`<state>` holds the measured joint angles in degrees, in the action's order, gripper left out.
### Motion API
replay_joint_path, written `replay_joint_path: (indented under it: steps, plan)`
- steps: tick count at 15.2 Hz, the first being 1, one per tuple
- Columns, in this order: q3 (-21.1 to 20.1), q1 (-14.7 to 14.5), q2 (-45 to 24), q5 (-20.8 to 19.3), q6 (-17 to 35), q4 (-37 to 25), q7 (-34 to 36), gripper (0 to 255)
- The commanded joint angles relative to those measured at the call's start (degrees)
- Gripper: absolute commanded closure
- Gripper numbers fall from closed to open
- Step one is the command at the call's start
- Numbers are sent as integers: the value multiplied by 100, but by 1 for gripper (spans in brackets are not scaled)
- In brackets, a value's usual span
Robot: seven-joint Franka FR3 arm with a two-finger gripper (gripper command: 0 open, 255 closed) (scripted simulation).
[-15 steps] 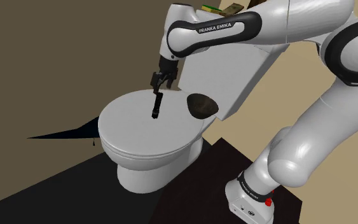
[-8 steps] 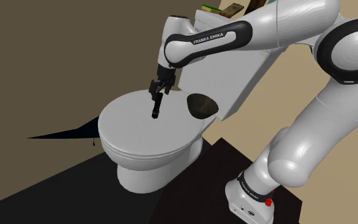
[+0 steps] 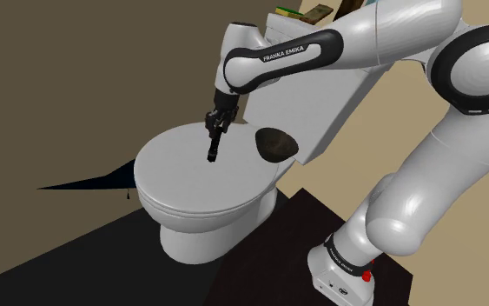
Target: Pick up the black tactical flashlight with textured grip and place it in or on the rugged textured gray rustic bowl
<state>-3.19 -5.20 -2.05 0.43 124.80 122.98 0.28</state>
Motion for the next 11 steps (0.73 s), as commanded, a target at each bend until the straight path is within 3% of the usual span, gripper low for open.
replay_joint_path:
  steps: [1,11]
  plan:
    - [0,0,0,0,0,0,0,255]
    - [0,1,71,4,-147,-76,-2,255]
